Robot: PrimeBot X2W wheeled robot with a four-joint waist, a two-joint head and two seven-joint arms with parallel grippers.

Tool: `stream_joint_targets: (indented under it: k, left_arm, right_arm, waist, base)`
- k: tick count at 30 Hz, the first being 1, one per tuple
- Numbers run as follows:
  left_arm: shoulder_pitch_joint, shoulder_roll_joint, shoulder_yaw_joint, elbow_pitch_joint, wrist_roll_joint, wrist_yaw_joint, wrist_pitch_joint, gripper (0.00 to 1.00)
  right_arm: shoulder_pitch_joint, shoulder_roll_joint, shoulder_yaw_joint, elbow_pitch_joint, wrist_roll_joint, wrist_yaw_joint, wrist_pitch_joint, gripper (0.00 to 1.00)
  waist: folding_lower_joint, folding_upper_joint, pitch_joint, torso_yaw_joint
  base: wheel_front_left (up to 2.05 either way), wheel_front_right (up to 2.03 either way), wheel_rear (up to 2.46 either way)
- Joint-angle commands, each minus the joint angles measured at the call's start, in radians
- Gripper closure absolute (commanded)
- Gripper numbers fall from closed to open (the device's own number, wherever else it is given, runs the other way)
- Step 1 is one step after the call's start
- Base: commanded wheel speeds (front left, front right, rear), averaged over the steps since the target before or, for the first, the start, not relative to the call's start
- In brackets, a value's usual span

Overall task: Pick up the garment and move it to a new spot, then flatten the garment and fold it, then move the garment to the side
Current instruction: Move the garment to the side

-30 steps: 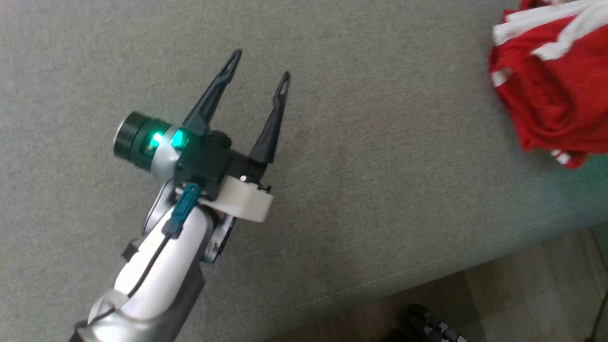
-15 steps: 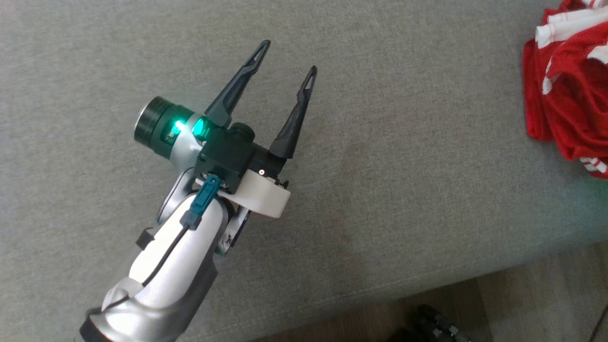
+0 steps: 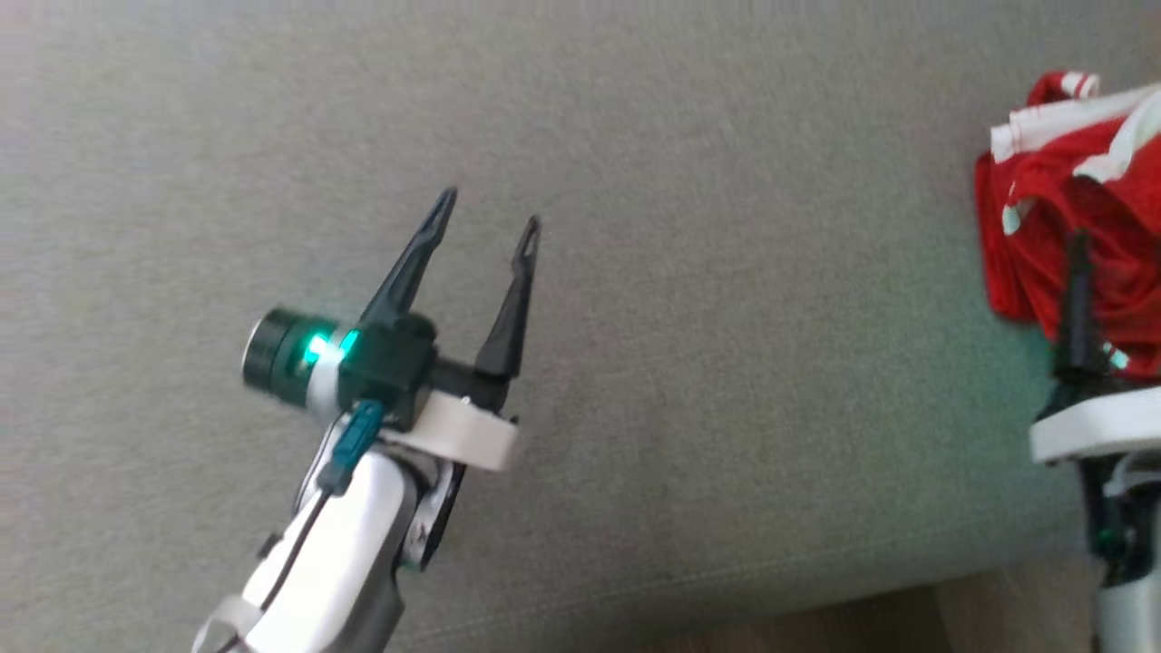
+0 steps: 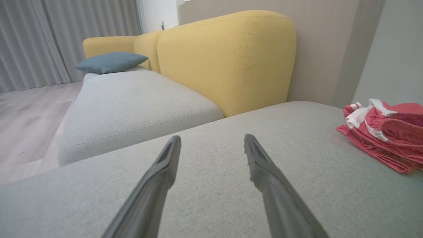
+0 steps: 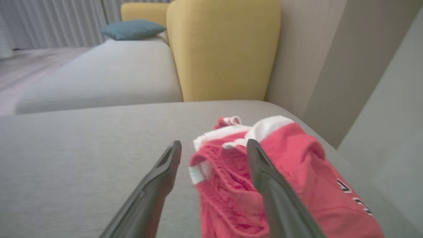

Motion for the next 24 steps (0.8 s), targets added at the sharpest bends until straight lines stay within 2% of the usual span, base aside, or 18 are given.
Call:
stream_joint_targets:
  k: [1, 8, 16, 19, 24]
  left_arm:
    - [-0.002, 0.015, 0.047, -0.033, -0.008, 0.011, -0.005, 0.0]
    - [0.11, 0.037, 0.121, -0.055, -0.048, 0.086, -0.005, 0.0]
    - [0.208, 0.088, 0.205, -0.073, -0.079, 0.148, -0.003, 0.0]
    - [0.244, 0.103, 0.222, -0.079, -0.093, 0.157, 0.003, 0.0]
    - [0.285, 0.117, 0.227, -0.084, -0.119, 0.148, 0.016, 0.0]
  right_arm:
    - [0.004, -0.009, 0.028, -0.056, 0.007, -0.001, 0.003, 0.0]
    - [0.07, 0.046, 0.123, -0.173, 0.034, -0.001, 0.023, 0.0]
    - [0.119, 0.071, 0.16, -0.213, 0.036, -0.001, 0.048, 0.0]
    - [0.147, 0.076, 0.161, -0.223, 0.03, -0.001, 0.058, 0.0]
    - [0.208, 0.083, 0.17, -0.246, 0.028, -0.001, 0.073, 0.0]
  waist:
    - [0.0, 0.0, -0.045, 0.032]
    - [0.0, 0.0, -0.104, 0.101]
    - [0.0, 0.0, -0.163, 0.174]
    - [0.0, 0.0, -0.186, 0.183]
    - [0.0, 0.0, -0.225, 0.182]
  base:
    - [0.0, 0.0, 0.0]
    - [0.0, 0.0, 0.0]
    - [0.0, 0.0, 0.0]
    - [0.0, 0.0, 0.0]
    - [0.0, 0.0, 0.0]
